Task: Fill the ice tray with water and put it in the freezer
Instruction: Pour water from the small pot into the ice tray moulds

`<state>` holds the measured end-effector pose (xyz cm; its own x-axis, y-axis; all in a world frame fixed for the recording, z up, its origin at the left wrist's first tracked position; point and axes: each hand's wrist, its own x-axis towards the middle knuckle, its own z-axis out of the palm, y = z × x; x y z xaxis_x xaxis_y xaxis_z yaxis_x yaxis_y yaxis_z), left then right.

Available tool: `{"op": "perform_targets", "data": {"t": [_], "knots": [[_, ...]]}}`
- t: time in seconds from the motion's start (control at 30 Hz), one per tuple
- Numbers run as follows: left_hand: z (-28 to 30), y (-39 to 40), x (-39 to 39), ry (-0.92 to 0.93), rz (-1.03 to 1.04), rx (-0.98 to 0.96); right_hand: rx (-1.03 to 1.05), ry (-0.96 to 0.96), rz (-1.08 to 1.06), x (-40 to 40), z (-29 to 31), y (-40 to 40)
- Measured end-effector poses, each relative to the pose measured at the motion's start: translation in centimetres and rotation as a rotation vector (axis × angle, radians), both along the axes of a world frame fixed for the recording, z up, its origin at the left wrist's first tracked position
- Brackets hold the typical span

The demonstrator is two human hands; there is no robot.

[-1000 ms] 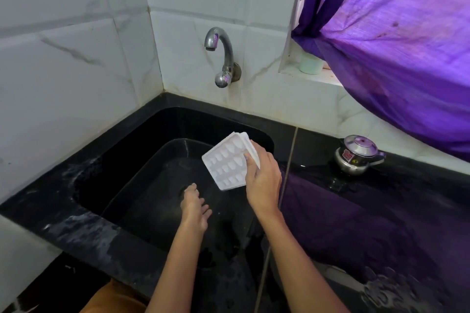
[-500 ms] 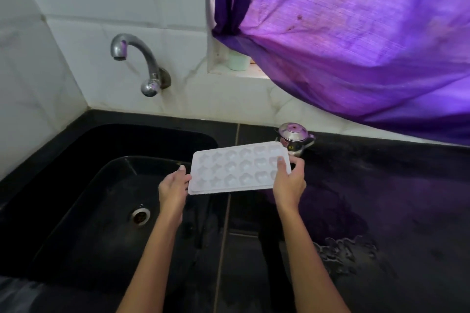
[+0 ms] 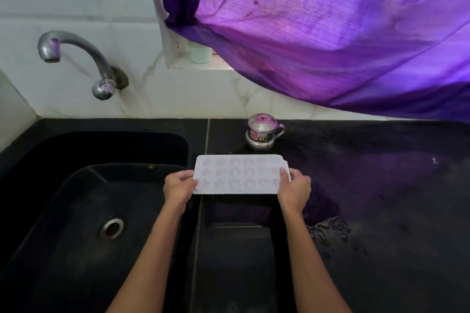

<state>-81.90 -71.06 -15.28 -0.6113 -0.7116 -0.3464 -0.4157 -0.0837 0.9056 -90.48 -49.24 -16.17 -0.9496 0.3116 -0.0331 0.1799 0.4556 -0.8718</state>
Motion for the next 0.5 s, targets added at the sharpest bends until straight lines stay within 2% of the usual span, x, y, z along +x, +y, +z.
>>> {"op": "perform_targets", "data": {"t": [0.17,0.5], "knots": [[0.3,0.9,-0.2,-0.031,0.012,-0.078,0.111,-0.027,0.005,-0.6,0.0,0.2],[0.3,2.1,0.1,-0.065,0.018,-0.133,0.149,-0.073,0.048,-1.5,-0.1,1.1]]}}
